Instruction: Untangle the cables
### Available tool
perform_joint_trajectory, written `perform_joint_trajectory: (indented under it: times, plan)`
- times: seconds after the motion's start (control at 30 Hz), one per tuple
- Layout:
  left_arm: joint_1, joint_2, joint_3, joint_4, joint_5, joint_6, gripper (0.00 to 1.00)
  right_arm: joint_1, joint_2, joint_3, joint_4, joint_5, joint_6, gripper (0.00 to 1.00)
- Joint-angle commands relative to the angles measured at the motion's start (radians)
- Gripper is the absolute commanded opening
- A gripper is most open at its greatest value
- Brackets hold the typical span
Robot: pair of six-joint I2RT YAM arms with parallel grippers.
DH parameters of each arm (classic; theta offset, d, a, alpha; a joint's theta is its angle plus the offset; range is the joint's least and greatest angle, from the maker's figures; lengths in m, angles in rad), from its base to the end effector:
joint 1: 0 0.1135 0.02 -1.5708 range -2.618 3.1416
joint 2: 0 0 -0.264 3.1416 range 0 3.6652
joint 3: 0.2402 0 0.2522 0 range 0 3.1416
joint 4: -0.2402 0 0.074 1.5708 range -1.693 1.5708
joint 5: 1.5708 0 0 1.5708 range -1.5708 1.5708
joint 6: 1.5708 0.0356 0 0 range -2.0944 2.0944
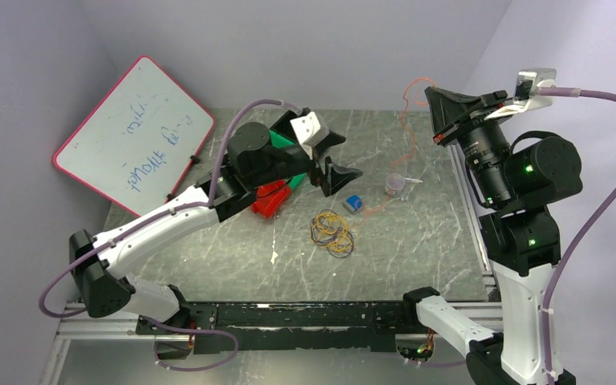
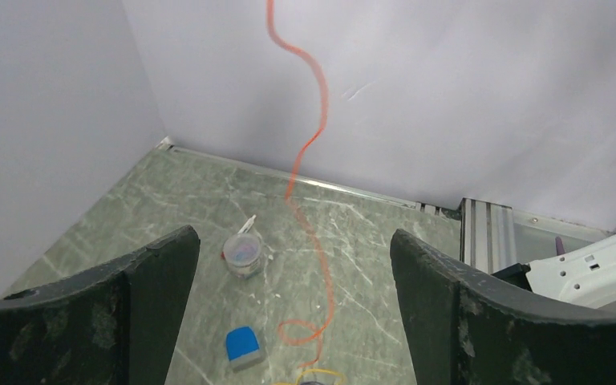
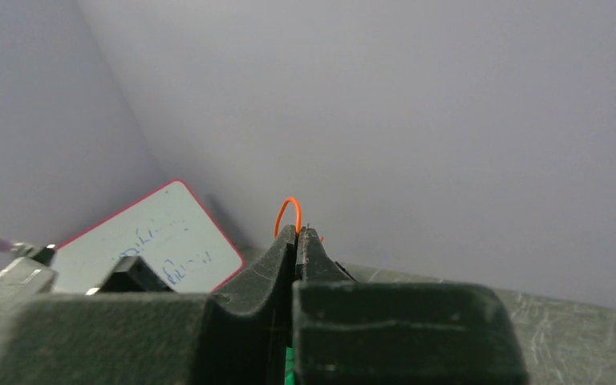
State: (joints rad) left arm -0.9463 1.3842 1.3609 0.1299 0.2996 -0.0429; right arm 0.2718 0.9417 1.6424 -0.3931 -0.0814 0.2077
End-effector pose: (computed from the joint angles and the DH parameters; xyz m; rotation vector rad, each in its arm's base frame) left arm 0.1813 -0.2696 0.4387 0.9004 1.2662 -1.0129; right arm 0.1125 0.0343 0.5639 -0.1119 1.2730 0.4646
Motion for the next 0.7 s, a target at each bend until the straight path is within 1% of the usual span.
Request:
perform_joint_trajectory:
  times: [0.0,0.13,0.37,0.53,0.6,0.67]
  plan:
    - [-0.005,0.071,0.084,0.090,0.132,0.046,0.94,0.006,-0.003,0.024,0.028,-0.046,0.026,0.00]
    - [-0.005,0.150,0.118,0.126,0.166,0.063,0.94,0.006,-0.012,0.009,0.059,-0.068,0.060,0.00]
    - [-0.006,0.277,0.176,0.115,0.151,0.110,0.92,0.006,-0.006,0.025,0.084,-0.138,0.096,0.00]
    - [-0.005,0.380,0.259,0.105,0.192,0.117,0.90,0.006,-0.028,0.009,0.112,-0.164,0.125,0.00]
    - [-0.005,0.421,0.296,0.102,0.211,0.114,0.86,0.006,-0.035,0.003,0.120,-0.167,0.132,0.00]
    - [-0.005,0.445,0.319,0.096,0.238,0.109,0.76,0.006,-0.036,0.005,0.117,-0.167,0.135,0.00]
